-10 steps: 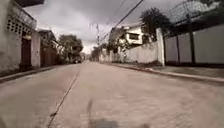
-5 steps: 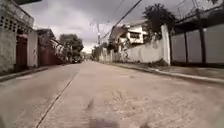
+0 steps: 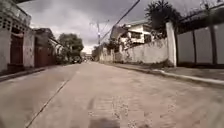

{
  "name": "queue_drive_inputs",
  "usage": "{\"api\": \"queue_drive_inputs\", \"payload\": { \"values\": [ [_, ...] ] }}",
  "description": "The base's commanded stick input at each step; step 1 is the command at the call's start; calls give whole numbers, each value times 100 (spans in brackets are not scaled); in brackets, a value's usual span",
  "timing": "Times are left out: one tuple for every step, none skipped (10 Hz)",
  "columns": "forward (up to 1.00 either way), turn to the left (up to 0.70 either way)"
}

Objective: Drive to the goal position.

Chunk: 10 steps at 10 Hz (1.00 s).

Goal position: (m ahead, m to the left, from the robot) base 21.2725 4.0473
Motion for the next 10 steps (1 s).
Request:
{"api": "queue_drive_inputs", "payload": {
  "values": [
    [100, 0],
    [100, 0],
    [100, 0],
    [100, 0],
    [100, 0],
    [100, 0],
    [100, 0],
    [100, 0],
    [100, 0],
    [100, 0]
  ]
}}
